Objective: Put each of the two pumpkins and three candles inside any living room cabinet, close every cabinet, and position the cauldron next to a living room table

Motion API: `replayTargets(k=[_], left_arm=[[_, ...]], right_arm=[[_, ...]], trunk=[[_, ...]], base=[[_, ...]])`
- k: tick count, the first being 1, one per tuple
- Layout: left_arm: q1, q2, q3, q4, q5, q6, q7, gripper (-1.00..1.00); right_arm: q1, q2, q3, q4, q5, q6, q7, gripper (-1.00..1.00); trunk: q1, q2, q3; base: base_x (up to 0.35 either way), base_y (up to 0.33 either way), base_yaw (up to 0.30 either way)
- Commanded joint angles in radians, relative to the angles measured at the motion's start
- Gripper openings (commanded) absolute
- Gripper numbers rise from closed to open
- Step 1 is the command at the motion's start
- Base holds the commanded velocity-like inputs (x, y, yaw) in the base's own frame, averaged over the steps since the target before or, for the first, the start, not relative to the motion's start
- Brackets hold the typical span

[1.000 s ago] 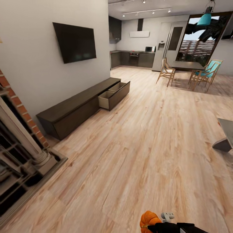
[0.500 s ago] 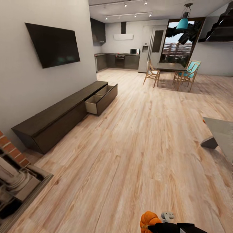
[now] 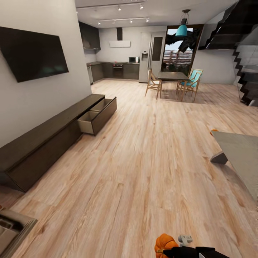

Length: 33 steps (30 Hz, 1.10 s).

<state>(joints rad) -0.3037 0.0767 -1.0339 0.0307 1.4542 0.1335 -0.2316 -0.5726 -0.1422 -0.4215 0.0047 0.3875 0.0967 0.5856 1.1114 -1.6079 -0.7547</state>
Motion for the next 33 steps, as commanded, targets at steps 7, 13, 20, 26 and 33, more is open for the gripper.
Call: replayTargets(k=[7, 13, 20, 26, 33], left_arm=[[0.0, 0.001, 0.0, 0.0, 0.0, 0.0, 0.0, 1.0], [0.0, 0.001, 0.0, 0.0, 0.0, 0.0, 0.0, 1.0], [0.0, 0.001, 0.0, 0.0, 0.0, 0.0, 0.0, 1.0], [0.0, 0.001, 0.0, 0.0, 0.0, 0.0, 0.0, 1.0], [0.0, 0.001, 0.0, 0.0, 0.0, 0.0, 0.0, 1.0]], right_arm=[[0.0, 0.001, -0.003, -0.002, -0.001, 0.0, -0.001, -1.0], [-0.001, 0.001, -0.003, -0.002, -0.001, 0.0, -0.001, -1.0], [0.0, -0.001, -0.003, -0.002, 0.0, -0.002, -0.001, -1.0], [-0.001, 0.003, -0.003, -0.002, -0.001, -0.001, 0.0, -1.0], [0.0, 0.003, -0.003, 0.0, -0.001, 0.0, 0.0, -1.0]], trunk=[[0.0, 0.0, 0.001], [0.0, 0.0, 0.001], [0.0, 0.0, 0.001], [0.0, 0.0, 0.001], [0.0, 0.0, 0.005]], base=[[0.337, 0.0, -0.043], [0.337, 0.0, -0.001], [0.337, 0.0, 0.0], [0.337, 0.0, -0.127], [0.337, 0.0, -0.275]])
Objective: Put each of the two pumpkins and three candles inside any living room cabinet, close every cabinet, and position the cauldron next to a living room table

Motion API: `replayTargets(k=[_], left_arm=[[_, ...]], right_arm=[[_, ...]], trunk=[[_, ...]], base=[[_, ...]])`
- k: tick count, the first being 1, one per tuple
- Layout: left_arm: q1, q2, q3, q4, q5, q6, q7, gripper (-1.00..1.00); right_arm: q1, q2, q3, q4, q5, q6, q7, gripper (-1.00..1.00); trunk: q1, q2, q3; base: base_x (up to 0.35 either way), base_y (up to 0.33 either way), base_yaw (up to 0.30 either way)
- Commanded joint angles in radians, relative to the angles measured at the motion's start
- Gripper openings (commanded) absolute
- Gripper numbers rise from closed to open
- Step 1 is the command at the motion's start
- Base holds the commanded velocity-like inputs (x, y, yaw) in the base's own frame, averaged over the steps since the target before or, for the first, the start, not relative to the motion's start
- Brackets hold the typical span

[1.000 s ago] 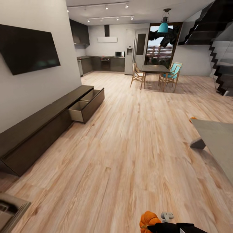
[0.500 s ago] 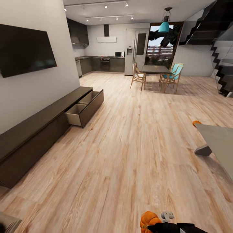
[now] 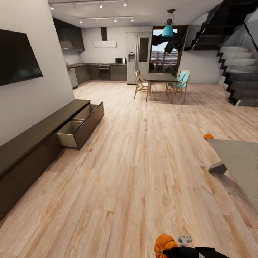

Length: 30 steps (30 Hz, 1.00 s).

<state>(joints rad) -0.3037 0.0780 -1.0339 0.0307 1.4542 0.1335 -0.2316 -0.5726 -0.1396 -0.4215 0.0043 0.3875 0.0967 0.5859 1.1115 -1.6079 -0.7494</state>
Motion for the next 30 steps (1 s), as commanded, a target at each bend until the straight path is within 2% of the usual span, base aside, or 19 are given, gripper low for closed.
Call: replayTargets(k=[1, 14, 30], left_arm=[[0.0, 0.0, 0.0, 0.0, 0.0, 0.0, 0.0, 1.0], [0.0, 0.0, 0.0, 0.0, 0.0, 0.0, 0.0, 1.0], [0.0, -0.001, 0.0, 0.0, 0.0, 0.001, 0.001, 1.0]], right_arm=[[0.0, 0.0, -0.003, 0.0, -0.001, 0.0, 0.0, -1.0], [0.0, 0.001, -0.003, -0.001, -0.001, 0.0, 0.0, -1.0], [-0.001, 0.002, -0.003, -0.001, -0.001, -0.001, -0.003, -1.0]], trunk=[[0.0, 0.0, 0.001], [0.0, 0.0, 0.011], [0.0, 0.0, 0.012]], base=[[0.337, 0.0, -0.28], [0.337, 0.0, -0.274], [0.337, 0.0, -0.019]])
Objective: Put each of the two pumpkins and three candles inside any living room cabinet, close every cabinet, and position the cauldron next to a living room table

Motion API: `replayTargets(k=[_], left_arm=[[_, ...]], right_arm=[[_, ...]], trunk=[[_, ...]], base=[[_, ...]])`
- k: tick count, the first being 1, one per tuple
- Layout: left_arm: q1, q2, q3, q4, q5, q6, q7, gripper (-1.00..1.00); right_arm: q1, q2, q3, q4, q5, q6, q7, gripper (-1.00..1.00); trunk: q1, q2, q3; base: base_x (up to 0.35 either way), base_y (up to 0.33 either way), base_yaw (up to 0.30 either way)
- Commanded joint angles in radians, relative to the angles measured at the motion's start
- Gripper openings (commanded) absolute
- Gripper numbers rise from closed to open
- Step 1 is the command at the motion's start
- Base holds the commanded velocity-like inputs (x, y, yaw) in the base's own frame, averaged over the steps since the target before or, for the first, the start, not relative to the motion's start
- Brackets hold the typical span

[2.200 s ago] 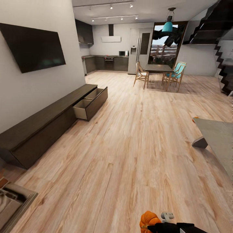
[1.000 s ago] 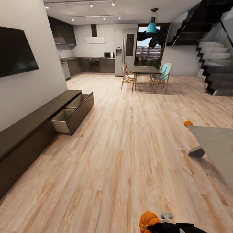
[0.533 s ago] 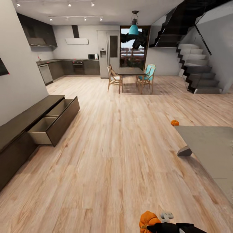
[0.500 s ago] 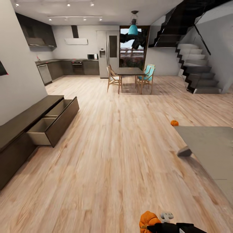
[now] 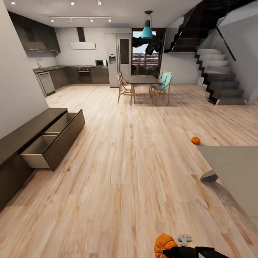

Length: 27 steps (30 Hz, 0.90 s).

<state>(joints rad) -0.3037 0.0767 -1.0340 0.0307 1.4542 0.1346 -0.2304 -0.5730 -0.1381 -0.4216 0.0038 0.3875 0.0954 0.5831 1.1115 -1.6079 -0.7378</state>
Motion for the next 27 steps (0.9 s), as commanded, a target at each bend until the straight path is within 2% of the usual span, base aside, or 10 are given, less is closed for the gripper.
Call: replayTargets(k=[1, 27], left_arm=[[0.0, 0.0, 0.0, 0.0, 0.0, 0.0, 0.0, 1.0], [0.0, 0.0, 0.0, 0.0, 0.0, 0.0, 0.0, 1.0]], right_arm=[[0.0, 0.0, -0.003, 0.0, 0.0, 0.0, 0.0, -1.0], [0.0, -0.001, -0.003, 0.001, 0.001, 0.0, 0.0, -1.0]], trunk=[[0.0, 0.0, 0.0], [0.0, 0.0, 0.0]], base=[[0.337, 0.0, 0.0], [0.337, 0.0, 0.0]])
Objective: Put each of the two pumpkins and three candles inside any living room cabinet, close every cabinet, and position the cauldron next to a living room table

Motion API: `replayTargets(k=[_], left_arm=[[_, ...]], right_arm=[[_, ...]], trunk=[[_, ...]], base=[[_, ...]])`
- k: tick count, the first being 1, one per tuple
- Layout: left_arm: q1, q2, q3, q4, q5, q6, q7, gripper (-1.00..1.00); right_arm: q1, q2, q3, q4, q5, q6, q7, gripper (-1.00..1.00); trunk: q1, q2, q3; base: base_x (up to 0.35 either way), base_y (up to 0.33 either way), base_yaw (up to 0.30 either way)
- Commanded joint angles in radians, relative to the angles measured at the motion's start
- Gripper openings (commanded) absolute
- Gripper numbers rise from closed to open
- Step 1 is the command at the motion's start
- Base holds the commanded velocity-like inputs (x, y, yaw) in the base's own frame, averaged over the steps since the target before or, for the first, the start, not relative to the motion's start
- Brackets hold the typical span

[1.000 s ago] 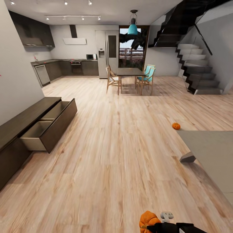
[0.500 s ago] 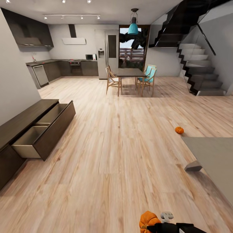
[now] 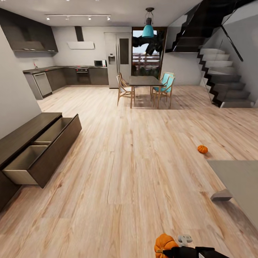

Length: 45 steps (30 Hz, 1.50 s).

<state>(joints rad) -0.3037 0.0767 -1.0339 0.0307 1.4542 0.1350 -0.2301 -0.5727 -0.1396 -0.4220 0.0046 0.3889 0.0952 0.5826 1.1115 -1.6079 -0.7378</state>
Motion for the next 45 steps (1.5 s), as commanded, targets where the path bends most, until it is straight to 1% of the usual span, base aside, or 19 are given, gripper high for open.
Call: replayTargets(k=[1, 45], left_arm=[[0.0, 0.0, 0.0, 0.0, 0.0, 0.0, 0.0, 1.0], [0.0, 0.0, 0.0, 0.0, 0.0, 0.0, 0.0, 1.0]], right_arm=[[0.0, 0.0, -0.003, 0.0, -0.001, 0.0, 0.0, -1.0], [0.0, 0.002, -0.003, -0.002, -0.001, 0.0, 0.002, -1.0]], trunk=[[0.0, 0.0, 0.0], [0.0, 0.0, 0.0]], base=[[0.337, 0.0, 0.0], [0.337, 0.0, 0.0]])
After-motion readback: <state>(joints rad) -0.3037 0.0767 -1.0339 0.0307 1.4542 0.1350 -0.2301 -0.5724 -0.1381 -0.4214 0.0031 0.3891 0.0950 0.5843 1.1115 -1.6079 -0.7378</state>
